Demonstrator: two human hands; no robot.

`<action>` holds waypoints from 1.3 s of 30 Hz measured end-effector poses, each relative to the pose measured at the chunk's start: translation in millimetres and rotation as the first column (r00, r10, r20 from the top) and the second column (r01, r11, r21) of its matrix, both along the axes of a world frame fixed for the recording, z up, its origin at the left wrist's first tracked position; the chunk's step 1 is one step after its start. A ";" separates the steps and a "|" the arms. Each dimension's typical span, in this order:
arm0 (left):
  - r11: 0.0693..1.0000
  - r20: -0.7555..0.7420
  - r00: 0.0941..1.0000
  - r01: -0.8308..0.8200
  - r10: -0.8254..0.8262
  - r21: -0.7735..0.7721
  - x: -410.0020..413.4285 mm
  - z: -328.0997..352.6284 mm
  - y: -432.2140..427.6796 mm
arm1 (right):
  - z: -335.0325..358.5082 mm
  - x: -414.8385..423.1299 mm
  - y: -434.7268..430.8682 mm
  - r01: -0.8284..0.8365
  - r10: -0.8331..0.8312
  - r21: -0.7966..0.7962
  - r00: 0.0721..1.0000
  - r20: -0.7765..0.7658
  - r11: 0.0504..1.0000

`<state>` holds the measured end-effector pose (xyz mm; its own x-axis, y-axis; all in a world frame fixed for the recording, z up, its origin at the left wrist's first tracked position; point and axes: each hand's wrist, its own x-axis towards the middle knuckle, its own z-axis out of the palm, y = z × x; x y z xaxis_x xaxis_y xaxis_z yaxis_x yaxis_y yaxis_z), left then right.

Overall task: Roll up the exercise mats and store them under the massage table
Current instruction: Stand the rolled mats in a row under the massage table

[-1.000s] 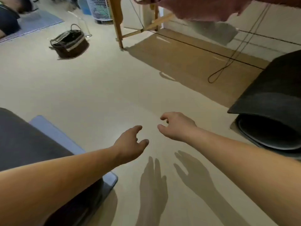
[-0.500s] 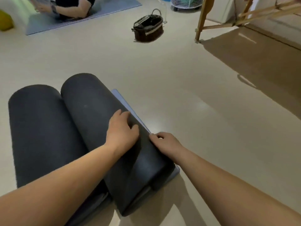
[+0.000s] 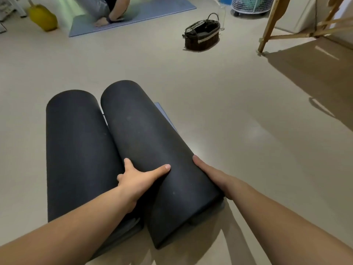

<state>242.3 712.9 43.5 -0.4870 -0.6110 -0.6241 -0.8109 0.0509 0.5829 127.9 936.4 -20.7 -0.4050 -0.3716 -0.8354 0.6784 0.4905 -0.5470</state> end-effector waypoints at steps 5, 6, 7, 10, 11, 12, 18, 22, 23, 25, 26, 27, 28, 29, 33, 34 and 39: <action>0.998 0.000 1.000 -0.015 0.015 0.058 -2.2 -0.5 -1.6 | 2.7 -3.9 18.2 -0.006 0.005 0.014 1.000 0.024 1.000; 0.998 -0.002 1.000 -0.002 0.002 0.069 -3.1 0.5 -1.5 | 0.0 -4.6 21.6 0.012 -0.012 0.026 0.999 0.033 1.000; 0.996 0.000 1.000 0.021 -0.021 0.083 -3.0 2.5 0.1 | -3.2 -5.1 23.9 0.020 -0.021 0.030 0.999 0.041 0.999; 0.974 -0.038 0.999 0.032 -0.025 0.223 -3.7 4.9 7.1 | -5.0 -5.8 26.6 0.011 -0.015 0.064 0.998 0.066 0.998; 0.963 -0.047 0.999 0.021 -0.008 0.269 -4.6 6.1 11.7 | -1.3 -6.4 27.9 -0.013 0.009 0.062 0.998 0.065 0.998; 0.958 -0.055 0.998 0.021 -0.006 0.285 -5.7 7.5 16.8 | 2.4 -7.7 31.0 -0.041 0.038 0.048 0.997 0.067 0.998; 0.923 -0.065 0.981 0.193 -0.182 0.333 -17.1 17.4 69.5 | 19.6 -7.9 98.2 -0.078 0.073 0.036 0.989 0.128 0.996; 0.856 -0.094 0.921 0.385 -0.377 0.345 -33.8 22.8 132.7 | 24.3 13.5 178.5 0.079 -0.088 0.064 0.985 0.151 0.995; 0.831 -0.096 0.898 0.434 -0.429 0.348 -39.2 24.2 149.8 | 26.7 22.5 198.8 0.118 -0.127 0.068 0.980 0.153 0.991; 0.764 -0.087 0.830 0.543 -0.551 0.349 -51.3 26.8 186.4 | 30.4 43.0 238.8 0.216 -0.224 0.065 0.960 0.167 0.974; 0.726 -0.069 0.788 0.594 -0.612 0.346 -58.5 28.9 206.3 | 31.4 53.6 257.9 0.280 -0.288 0.067 0.941 0.175 0.958; 0.684 -0.059 0.742 0.644 -0.668 0.343 -66.5 29.0 226.6 | 31.3 63.8 275.9 0.352 -0.360 0.075 0.915 0.182 0.933; 0.642 -0.064 0.696 0.690 -0.715 0.336 -75.2 30.8 247.8 | 31.8 72.4 292.5 0.424 -0.431 0.076 0.883 0.185 0.902; 0.608 -0.083 0.659 0.729 -0.748 0.316 -84.0 34.0 269.9 | 31.8 79.8 308.0 0.493 -0.498 0.077 0.846 0.189 0.867; 0.540 -0.196 0.562 0.827 -0.803 0.159 -110.1 42.8 343.4 | 33.3 94.2 348.8 0.684 -0.674 0.031 0.709 0.205 0.729; 0.537 -0.198 0.545 0.838 -0.815 0.098 -114.9 42.9 357.3 | 33.8 96.0 354.8 0.714 -0.699 0.003 0.684 0.208 0.700; 0.432 0.016 0.446 0.875 -0.895 -0.218 -127.6 47.7 406.4 | 32.9 88.0 373.7 0.810 -0.771 -0.121 0.585 0.253 0.574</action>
